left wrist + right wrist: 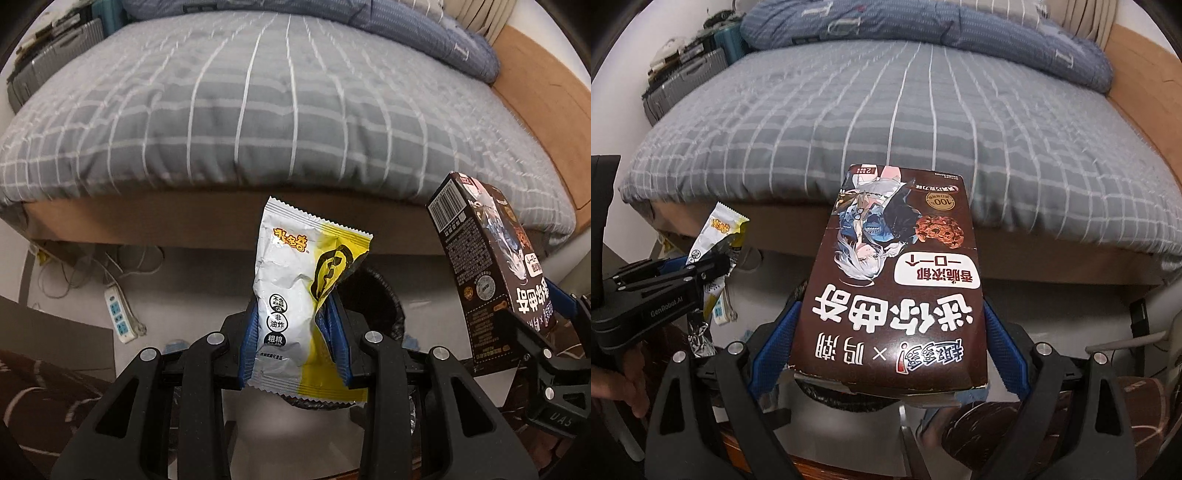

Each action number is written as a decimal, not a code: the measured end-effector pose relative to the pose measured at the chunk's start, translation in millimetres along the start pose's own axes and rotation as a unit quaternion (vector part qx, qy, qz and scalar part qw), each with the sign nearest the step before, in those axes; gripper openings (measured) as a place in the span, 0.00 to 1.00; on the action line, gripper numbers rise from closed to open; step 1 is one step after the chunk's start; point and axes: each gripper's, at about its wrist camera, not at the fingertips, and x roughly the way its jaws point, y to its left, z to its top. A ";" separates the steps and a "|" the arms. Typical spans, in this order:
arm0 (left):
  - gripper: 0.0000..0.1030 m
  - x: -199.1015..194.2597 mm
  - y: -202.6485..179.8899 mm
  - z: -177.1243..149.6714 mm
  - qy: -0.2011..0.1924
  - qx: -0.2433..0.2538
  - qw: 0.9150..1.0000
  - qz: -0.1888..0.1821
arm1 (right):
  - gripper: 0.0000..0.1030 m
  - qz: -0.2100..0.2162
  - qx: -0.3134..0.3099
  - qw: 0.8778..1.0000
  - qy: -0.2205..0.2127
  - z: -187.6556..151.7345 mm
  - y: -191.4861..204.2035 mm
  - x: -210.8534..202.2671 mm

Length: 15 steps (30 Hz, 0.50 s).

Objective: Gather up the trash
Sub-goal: 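Carry the snack packet and cookie box down over the black bin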

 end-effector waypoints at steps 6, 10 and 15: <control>0.32 41.7 6.0 -8.6 0.037 0.001 0.999 0.004 | 0.86 0.019 -0.008 0.999 0.041 -10.4 3.5 46.4; 0.32 62.3 7.6 -10.7 0.049 0.003 0.999 0.002 | 0.86 0.029 -0.010 0.997 0.064 -11.5 9.3 74.0; 0.32 73.0 20.1 -10.2 0.058 -0.006 0.998 0.012 | 0.87 0.035 -0.018 0.996 0.085 -12.2 20.3 94.5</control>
